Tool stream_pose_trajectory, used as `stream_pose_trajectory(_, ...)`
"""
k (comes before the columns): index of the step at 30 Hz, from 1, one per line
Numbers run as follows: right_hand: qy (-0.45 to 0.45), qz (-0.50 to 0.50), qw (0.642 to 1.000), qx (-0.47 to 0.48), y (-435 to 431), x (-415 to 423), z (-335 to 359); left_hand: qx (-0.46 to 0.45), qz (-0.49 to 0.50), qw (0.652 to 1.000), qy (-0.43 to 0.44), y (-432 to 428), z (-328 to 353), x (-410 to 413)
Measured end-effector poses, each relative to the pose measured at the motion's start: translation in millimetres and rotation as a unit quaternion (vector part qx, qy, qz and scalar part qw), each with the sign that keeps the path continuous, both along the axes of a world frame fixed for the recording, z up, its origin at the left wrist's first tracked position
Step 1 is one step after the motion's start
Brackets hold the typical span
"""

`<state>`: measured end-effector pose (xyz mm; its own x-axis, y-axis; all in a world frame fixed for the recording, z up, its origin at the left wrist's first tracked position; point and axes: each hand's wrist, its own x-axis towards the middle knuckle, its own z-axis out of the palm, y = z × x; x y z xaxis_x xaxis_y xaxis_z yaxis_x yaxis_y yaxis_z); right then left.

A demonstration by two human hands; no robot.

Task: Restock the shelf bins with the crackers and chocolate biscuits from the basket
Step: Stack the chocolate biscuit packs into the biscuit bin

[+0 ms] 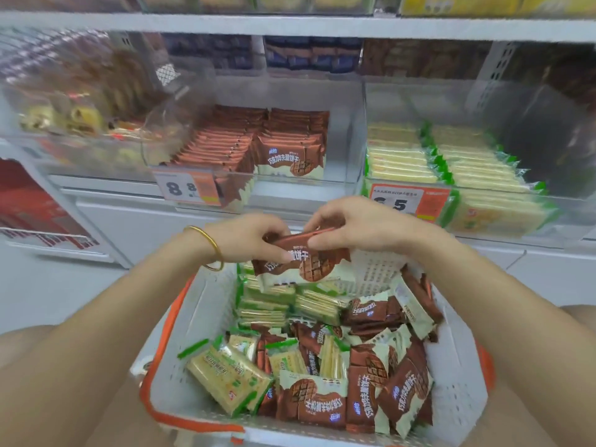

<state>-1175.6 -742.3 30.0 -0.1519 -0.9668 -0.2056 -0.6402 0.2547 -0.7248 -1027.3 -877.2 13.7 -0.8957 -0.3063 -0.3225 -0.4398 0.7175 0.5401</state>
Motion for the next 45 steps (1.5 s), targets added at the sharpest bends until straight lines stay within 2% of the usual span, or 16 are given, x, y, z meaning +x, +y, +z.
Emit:
stream_pose_trajectory(3, 0.130, 0.050, 0.990, -0.007, -32, 10, 36, -0.063, 0.028, 0.995, 0.078, -16, 37, 4)
stream_pose_trajectory(5, 0.157, 0.037, 0.986, -0.041, -49, 5, 54, -0.090, 0.087, 0.978, 0.166, -25, 52, 5)
stream_pose_trajectory(8, 0.158, -0.055, 0.980, -0.104, -74, -18, 71, -0.163, 0.231, 0.902, 0.326, -42, 56, 10)
stream_pose_trajectory(10, 0.196, -0.094, 0.971, -0.103, -94, -33, 70, -0.238, 0.240, 0.866, 0.370, -52, 42, 15)
stream_pose_trajectory(12, 0.271, -0.107, 0.955, -0.051, -115, -40, 61, -0.294, 0.199, 0.867, 0.350, -56, 20, 19)
stream_pose_trajectory(14, 0.334, -0.107, 0.936, -0.005, -134, -42, 47, -0.310, 0.157, 0.878, 0.329, -54, 1, 19)
stream_pose_trajectory(21, 0.425, -0.104, 0.899, 0.024, -175, -44, 8, -0.402, 0.044, 0.856, 0.322, -57, -20, 17)
stream_pose_trajectory(24, 0.471, -0.114, 0.874, 0.037, -178, -45, -1, -0.406, 0.025, 0.864, 0.297, -60, -23, 14)
stream_pose_trajectory(28, 0.451, -0.130, 0.882, 0.041, -181, -46, -10, -0.396, 0.026, 0.874, 0.282, -57, -29, 17)
stream_pose_trajectory(31, 0.469, -0.148, 0.870, 0.023, -181, -49, -12, -0.400, 0.036, 0.870, 0.287, -53, -33, 23)
stream_pose_trajectory(37, 0.493, -0.154, 0.856, 0.018, -181, -57, -11, -0.398, 0.045, 0.852, 0.336, -32, -41, 26)
stream_pose_trajectory(41, 0.467, -0.155, 0.870, 0.015, -175, -49, -2, -0.373, -0.001, 0.852, 0.367, -19, -53, 29)
stream_pose_trajectory(43, 0.429, -0.169, 0.887, -0.037, -159, -39, 12, -0.351, -0.039, 0.865, 0.357, -13, -64, 30)
stream_pose_trajectory(45, 0.368, -0.180, 0.902, -0.136, -124, -24, 28, -0.333, -0.072, 0.883, 0.325, -11, -74, 31)
